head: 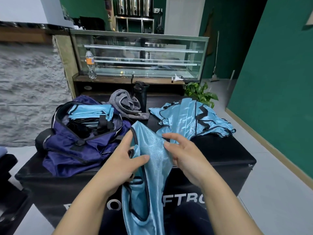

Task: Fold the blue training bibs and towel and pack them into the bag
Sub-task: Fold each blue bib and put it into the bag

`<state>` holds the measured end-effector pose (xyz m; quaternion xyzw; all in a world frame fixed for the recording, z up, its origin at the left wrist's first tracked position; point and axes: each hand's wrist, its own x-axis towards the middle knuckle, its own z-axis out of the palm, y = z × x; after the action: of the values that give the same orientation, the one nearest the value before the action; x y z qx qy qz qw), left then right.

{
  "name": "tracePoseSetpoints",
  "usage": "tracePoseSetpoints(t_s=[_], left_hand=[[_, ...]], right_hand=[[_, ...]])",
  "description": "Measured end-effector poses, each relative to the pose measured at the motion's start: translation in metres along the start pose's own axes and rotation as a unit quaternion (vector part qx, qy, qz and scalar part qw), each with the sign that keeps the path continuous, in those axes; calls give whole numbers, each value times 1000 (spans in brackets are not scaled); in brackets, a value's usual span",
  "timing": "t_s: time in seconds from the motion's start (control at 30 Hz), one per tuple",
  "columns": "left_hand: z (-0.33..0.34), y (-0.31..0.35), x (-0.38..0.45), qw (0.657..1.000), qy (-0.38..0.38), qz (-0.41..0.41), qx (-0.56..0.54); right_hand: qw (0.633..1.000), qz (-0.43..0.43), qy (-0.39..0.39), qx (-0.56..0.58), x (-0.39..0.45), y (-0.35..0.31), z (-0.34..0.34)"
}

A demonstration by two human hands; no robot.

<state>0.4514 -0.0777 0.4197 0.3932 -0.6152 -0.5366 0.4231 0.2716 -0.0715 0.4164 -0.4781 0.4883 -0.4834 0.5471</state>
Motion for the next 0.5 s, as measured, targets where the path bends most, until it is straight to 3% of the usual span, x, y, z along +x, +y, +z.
tracePoseSetpoints(t_s=[0.17,0.27,0.37,0.5], left_hand=[[-9,-8,-1,999,36,-9,25],[-6,-9,-1,994,84,4,64],[-8,-11,-1,986,136,25,95],[-11,-13,-2,964,114,93,221]], right_hand=[[987,-9,-26,160,-2,-3,1],[984,-23,-13,174,-1,0,3],[997,-69,34,1,-3,2,-1],[970,-99,63,-211,-11,-4,-6]])
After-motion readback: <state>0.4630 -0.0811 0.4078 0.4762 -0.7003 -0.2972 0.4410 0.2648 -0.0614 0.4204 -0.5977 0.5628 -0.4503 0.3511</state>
